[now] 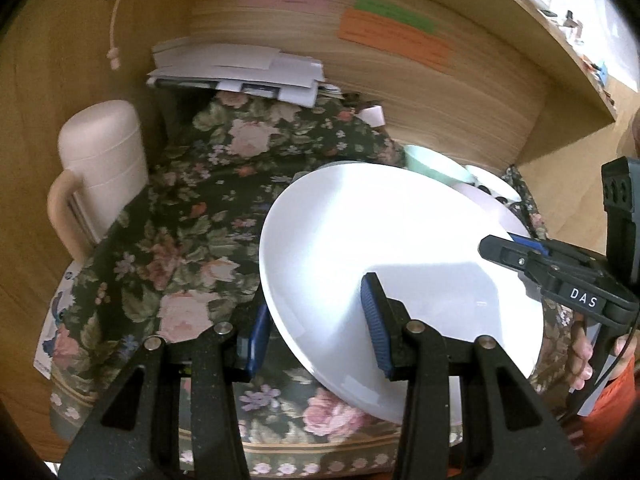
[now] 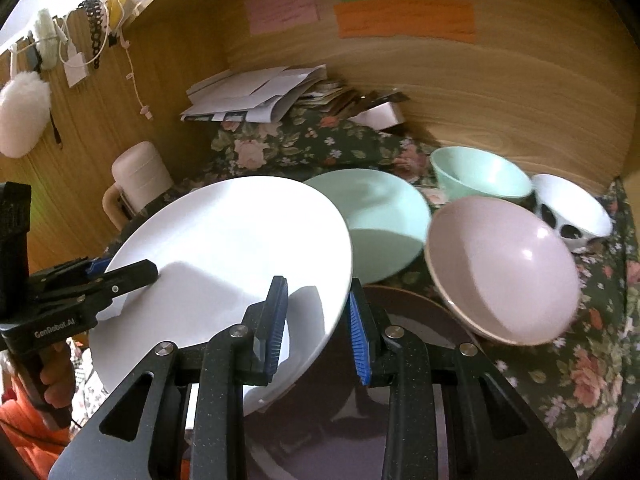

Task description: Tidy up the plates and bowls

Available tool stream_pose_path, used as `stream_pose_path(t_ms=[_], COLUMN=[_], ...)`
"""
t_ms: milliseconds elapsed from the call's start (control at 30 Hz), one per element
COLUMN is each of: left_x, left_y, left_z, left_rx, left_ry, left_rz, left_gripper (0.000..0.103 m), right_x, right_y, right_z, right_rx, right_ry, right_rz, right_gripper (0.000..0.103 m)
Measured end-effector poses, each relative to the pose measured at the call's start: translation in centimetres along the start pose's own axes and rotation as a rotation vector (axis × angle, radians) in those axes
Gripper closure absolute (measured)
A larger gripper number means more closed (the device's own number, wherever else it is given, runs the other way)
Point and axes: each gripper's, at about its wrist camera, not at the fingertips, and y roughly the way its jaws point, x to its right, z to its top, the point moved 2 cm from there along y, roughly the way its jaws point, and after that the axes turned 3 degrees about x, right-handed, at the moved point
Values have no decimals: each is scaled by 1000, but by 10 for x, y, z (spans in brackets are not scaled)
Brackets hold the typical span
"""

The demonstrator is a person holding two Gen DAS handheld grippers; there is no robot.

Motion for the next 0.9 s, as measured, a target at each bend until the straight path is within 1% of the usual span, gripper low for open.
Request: stream_pose_path(t_ms=[167,500,700,900], left_x=[19,55,72,83], left_y=[2,14,20,22], left_z=[-2,-14,-23,-31], left_rx=[-2,-40,-60,-75], left_ry=[22,52,68,73], left_rz=[-24,-75,-89,-90], left_gripper=[60,60,60,60], right_x=[15,46,60,66], right_y=[-14,-35,-42,-45], right_z=[-8,-29,-40,-49], right_rx=[10,19,16,7], right_ry=[30,91,125,145], right_rz=[-20,-55,-61,-59], right_gripper=[76,76,76,76])
